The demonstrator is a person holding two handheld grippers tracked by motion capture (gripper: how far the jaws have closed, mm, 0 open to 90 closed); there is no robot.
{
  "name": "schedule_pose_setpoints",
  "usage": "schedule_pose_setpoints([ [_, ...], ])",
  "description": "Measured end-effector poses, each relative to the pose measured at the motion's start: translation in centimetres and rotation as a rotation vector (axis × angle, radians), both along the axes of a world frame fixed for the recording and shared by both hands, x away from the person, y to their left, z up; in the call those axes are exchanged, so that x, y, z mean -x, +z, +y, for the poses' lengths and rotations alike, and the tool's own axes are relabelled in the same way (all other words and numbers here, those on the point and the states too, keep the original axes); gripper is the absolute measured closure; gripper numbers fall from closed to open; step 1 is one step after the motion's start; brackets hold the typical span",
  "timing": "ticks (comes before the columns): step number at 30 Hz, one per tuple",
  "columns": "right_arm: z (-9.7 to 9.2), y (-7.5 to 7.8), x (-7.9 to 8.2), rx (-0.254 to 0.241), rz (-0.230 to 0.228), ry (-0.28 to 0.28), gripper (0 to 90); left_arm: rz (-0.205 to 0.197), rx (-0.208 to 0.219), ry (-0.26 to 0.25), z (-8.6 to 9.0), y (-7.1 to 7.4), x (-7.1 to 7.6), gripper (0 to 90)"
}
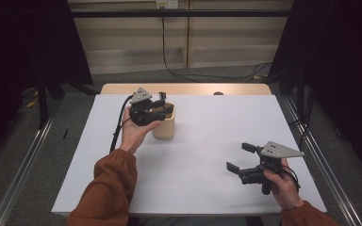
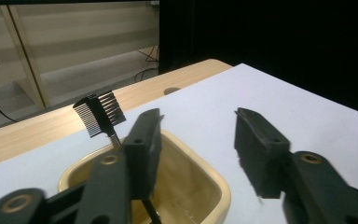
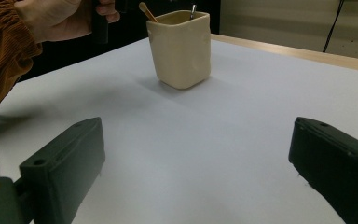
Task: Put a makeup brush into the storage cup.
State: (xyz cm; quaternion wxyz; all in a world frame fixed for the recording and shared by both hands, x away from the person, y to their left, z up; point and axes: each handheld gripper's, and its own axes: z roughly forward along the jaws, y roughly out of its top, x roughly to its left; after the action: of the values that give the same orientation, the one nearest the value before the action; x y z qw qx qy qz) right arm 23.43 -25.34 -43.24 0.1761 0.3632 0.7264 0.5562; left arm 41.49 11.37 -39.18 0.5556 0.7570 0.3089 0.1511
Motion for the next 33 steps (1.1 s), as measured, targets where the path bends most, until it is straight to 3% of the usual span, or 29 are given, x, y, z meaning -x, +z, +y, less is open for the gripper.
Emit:
schedule_pose_setpoints([
  [10,-0.3,-0.1,0.0,-0.004,-0.001,-0.007,2.8,-0.002,0.039,0.035,0.8,0.4,-0.3,22.9],
  [16,-0.2,-0.1,-0.1,-0.006,0.000,-0.005,2.8,0.009,0.037,0.042,1.0,0.4,-0.4,9.0],
  [20,-0.2,-0.1,-0.2,-0.009,-0.003,-0.001,2.8,0.005,0.042,0.041,1.1,0.6,-0.4,5.9],
  [26,-0.2,-0.1,-0.3,-0.007,-0.003,0.005,2.8,0.037,0.073,0.045,1.8,0.8,-0.3,2.9],
  [28,-0.2,-0.1,-0.4,-0.011,-0.004,0.000,3.2,0.015,0.057,0.039,1.9,0.9,-0.1,2.6],
  [31,-0.3,-0.1,-0.3,-0.012,-0.003,0.006,2.9,0.016,0.044,0.040,2.1,1.1,0.1,1.7],
  [33,-0.4,0.0,-0.3,-0.014,-0.005,0.003,2.9,0.023,0.067,0.030,2.2,1.1,0.4,1.7],
])
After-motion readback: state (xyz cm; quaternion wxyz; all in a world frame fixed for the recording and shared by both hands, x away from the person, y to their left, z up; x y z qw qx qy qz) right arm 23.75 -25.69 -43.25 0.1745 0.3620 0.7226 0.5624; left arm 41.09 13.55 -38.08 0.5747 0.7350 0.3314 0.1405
